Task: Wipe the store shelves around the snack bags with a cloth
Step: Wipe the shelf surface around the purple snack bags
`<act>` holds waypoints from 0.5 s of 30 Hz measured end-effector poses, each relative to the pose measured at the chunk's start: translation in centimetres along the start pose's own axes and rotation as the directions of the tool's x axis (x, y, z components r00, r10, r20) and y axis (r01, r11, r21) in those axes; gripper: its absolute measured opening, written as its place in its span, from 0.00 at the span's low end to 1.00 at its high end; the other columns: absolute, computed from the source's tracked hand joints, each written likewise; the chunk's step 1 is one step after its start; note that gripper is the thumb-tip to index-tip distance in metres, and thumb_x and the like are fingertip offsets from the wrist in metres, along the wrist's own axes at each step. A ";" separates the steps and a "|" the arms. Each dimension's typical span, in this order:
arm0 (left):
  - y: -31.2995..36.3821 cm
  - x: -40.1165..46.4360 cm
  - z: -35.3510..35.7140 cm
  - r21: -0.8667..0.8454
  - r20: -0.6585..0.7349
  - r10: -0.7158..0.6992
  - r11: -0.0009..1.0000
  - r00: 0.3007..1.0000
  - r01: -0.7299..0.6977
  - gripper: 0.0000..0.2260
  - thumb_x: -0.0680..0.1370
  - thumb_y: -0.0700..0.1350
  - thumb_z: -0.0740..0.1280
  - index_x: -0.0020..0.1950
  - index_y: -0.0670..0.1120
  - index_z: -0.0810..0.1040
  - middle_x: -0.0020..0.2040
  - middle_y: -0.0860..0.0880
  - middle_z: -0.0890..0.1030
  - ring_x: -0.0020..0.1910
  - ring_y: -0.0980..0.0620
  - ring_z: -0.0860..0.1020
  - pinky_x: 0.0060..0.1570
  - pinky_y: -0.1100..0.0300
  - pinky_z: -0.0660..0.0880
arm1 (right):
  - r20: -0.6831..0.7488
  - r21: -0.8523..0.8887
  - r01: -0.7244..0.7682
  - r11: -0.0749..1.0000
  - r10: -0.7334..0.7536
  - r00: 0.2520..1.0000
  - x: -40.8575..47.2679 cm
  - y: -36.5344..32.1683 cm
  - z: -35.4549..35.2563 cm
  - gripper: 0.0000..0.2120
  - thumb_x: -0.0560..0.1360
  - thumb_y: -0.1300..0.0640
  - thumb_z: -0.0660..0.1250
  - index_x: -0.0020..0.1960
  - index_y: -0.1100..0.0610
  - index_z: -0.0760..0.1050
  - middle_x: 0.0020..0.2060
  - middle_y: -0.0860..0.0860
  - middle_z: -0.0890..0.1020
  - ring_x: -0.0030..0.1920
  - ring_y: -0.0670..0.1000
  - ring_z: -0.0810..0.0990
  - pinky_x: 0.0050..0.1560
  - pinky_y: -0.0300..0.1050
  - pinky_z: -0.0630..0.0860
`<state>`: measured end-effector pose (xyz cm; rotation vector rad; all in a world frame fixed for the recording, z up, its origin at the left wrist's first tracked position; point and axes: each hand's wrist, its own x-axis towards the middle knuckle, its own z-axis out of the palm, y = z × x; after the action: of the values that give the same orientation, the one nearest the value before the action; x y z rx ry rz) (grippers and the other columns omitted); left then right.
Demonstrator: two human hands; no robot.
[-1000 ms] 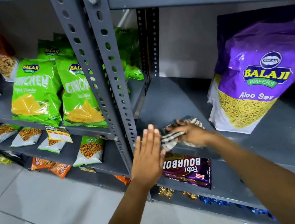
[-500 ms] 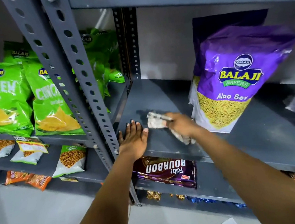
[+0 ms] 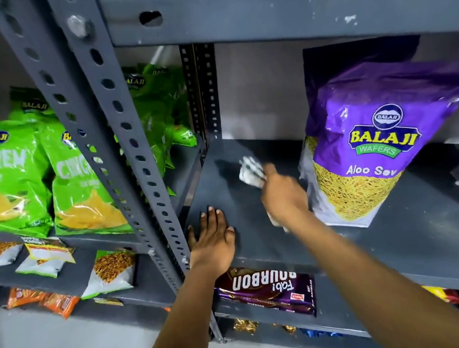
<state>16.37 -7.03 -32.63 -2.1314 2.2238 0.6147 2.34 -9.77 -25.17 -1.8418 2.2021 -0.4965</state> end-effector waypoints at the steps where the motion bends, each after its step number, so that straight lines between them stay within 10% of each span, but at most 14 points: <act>1: -0.1 0.1 0.0 0.001 0.000 -0.003 1.000 1.000 0.003 0.24 0.82 0.48 0.43 0.77 0.46 0.40 0.78 0.49 0.40 0.77 0.51 0.39 0.74 0.46 0.38 | -0.025 0.033 -0.047 0.998 0.048 0.999 2.6 -0.9 0.2 0.21 0.75 0.64 0.55 0.68 0.56 0.61 0.61 0.63 0.74 0.63 0.64 0.69 0.57 0.55 0.71; 6: -0.3 0.4 0.3 0.014 -0.002 -0.015 1.000 1.000 0.015 0.24 0.82 0.49 0.43 0.76 0.47 0.39 0.78 0.51 0.39 0.76 0.52 0.38 0.74 0.47 0.38 | 0.216 -0.012 -0.114 0.993 0.114 0.970 9.1 0.4 4.9 0.28 0.79 0.52 0.52 0.75 0.51 0.46 0.77 0.56 0.47 0.75 0.60 0.45 0.73 0.60 0.47; 15: -0.1 0.3 0.0 0.016 0.024 -0.014 1.000 1.000 0.014 0.25 0.82 0.50 0.43 0.76 0.47 0.38 0.78 0.50 0.37 0.76 0.51 0.37 0.73 0.47 0.36 | 0.309 -0.004 -0.100 0.995 0.096 0.946 5.3 0.6 6.3 0.31 0.78 0.43 0.50 0.75 0.50 0.39 0.76 0.53 0.40 0.76 0.55 0.38 0.73 0.59 0.37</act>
<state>16.46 -7.30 -32.73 -2.1181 2.1921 0.6167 3.24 -15.56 -30.94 -1.6631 2.0594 -0.1845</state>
